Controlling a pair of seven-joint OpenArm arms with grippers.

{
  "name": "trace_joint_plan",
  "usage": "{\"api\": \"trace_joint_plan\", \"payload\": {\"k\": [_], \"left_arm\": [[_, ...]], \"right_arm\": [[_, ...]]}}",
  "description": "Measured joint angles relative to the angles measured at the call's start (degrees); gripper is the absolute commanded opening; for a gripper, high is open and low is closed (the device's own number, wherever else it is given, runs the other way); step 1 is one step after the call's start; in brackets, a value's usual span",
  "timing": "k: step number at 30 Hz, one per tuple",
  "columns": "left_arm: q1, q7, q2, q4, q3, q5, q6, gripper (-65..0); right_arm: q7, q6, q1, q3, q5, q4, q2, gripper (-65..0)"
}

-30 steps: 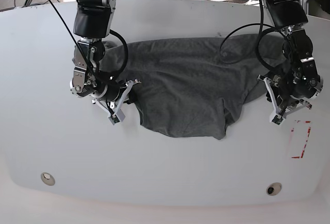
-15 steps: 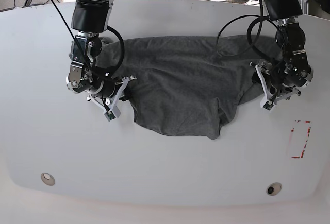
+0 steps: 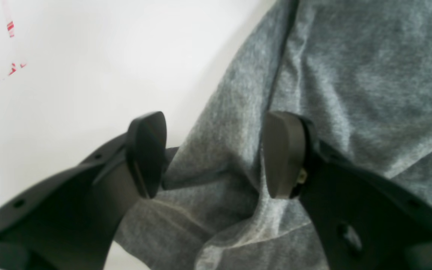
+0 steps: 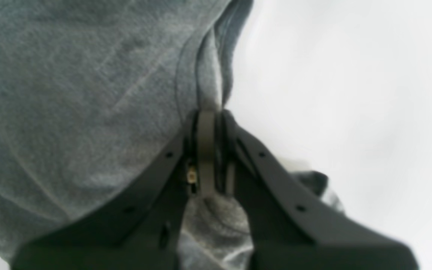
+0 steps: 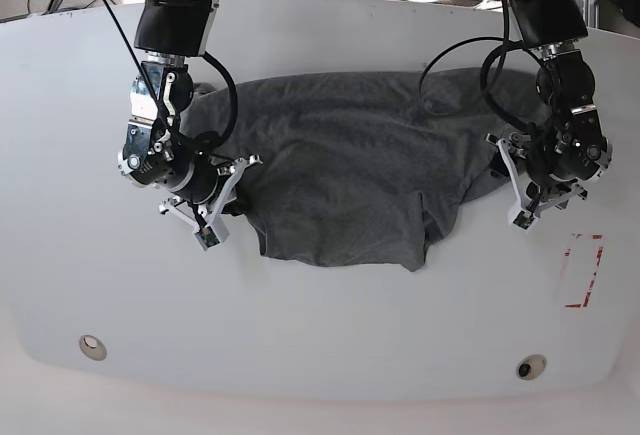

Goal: Fold the T-shirt properly
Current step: 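Drag the gripped shirt inward with both grippers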

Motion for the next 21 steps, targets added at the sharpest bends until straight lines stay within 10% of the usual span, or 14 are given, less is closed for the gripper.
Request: {"api": "trace_joint_plan", "payload": {"k": [21], "left_arm": [[1.0,0.6,0.1,-0.6,4.3,0.2,-0.1,-36.4]], "right_arm": [[-1.2,0.1,0.5,0.4,-1.0,2.2,2.4,-63.9]]}}
